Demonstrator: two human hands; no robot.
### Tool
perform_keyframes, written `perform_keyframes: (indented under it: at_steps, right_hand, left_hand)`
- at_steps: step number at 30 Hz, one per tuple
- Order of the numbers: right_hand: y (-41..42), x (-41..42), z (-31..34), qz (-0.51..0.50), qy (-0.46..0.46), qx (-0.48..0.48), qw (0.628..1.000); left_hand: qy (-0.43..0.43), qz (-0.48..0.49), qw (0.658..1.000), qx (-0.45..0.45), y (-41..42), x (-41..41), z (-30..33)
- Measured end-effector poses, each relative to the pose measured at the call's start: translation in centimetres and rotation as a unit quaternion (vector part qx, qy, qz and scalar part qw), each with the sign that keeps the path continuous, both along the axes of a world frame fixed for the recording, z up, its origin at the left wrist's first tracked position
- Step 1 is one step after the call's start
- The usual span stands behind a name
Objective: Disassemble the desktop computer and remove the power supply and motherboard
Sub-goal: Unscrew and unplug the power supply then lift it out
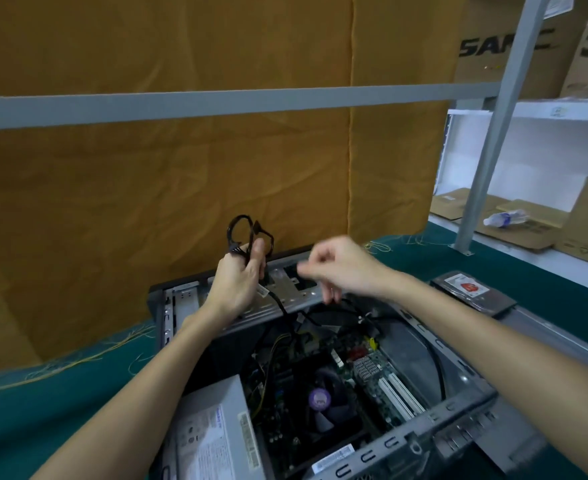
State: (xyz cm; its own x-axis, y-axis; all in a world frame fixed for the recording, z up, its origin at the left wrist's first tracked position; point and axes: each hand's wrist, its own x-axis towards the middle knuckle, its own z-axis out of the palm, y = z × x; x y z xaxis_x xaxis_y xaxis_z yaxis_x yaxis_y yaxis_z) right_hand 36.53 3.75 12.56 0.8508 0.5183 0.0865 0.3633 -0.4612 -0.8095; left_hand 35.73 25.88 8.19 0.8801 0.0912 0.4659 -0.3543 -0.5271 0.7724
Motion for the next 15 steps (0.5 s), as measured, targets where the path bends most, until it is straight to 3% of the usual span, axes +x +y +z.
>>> perform_keyframes:
  at_steps: [2, 6, 9, 15]
  right_hand:
    - [-0.8, -1.1, -2.2, 0.107, 0.081, -0.145, 0.98]
    - [-0.1, -0.9, -5.6, 0.106, -0.035, -0.328, 0.938]
    - [0.8, -0.3, -7.0, 0.098, -0.024, -0.375, 0.922]
    - [1.7, 0.8, -8.4, 0.089, -0.093, -0.426, 0.896]
  left_hand:
    - [0.025, 0.034, 0.996, 0.073, 0.9, 0.1, -0.4]
    - [0.054, 0.106, 0.973, 0.198, 0.9, 0.3, -0.2]
    - [0.042, 0.114, 0.963, 0.24, 1.2, -0.2, -0.6]
    - [0.091, 0.095, 0.973, 0.191, 1.3, -0.5, -0.7]
